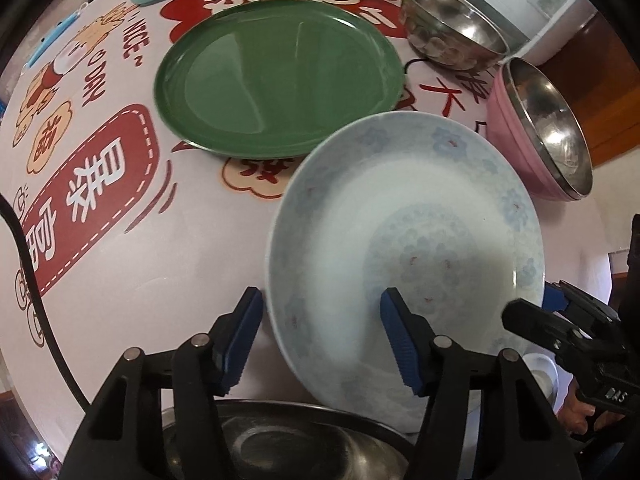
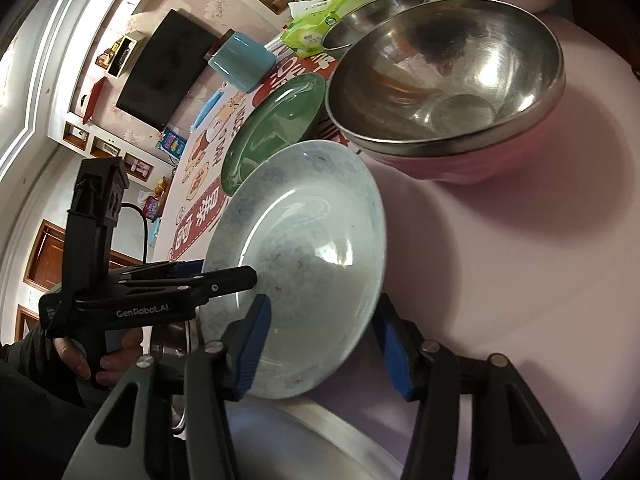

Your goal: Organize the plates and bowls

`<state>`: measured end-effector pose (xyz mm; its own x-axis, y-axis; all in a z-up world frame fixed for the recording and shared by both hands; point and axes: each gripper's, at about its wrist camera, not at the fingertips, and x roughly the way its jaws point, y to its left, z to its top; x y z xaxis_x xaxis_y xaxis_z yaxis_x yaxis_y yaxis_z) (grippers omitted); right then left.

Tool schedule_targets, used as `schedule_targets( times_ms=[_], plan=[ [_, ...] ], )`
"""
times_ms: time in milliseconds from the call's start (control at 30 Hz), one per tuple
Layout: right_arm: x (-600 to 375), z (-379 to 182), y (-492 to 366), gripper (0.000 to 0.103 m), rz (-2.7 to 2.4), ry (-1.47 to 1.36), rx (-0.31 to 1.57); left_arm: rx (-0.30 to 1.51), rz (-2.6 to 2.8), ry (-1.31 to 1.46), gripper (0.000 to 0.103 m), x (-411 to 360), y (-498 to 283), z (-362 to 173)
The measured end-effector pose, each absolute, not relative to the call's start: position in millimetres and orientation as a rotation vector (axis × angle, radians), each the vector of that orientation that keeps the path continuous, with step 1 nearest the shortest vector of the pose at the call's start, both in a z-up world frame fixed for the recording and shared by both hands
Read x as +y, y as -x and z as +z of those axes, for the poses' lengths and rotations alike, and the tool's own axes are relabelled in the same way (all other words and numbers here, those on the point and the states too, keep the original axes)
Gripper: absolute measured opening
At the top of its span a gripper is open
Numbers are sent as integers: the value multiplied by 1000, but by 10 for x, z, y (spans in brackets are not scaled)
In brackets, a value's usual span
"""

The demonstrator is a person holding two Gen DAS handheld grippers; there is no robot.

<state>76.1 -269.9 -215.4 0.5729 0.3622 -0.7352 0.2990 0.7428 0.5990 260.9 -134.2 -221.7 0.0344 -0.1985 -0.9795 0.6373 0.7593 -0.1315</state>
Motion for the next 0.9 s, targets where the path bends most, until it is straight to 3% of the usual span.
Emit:
schedule_targets(
  times_ms=[200,267,533,900],
  plan=[
    [-2792,-2208,-715,19,2,-790,997,1404,-674,-380,52,-1420,-2578,-2216],
    [-2803,-2217,-705,16,-5,-796,998,1404,-674,-380,51,-1408,-2581,-2213],
    [-2807,-2209,-690,15,6,-783,1001,1415,-644,-309,34,-1289,-2687,-2210],
    [-2745,-2140,-719,15,-13,-722,1022,1362,-644,-341,32,-1233,-2622,-2071]
  ],
)
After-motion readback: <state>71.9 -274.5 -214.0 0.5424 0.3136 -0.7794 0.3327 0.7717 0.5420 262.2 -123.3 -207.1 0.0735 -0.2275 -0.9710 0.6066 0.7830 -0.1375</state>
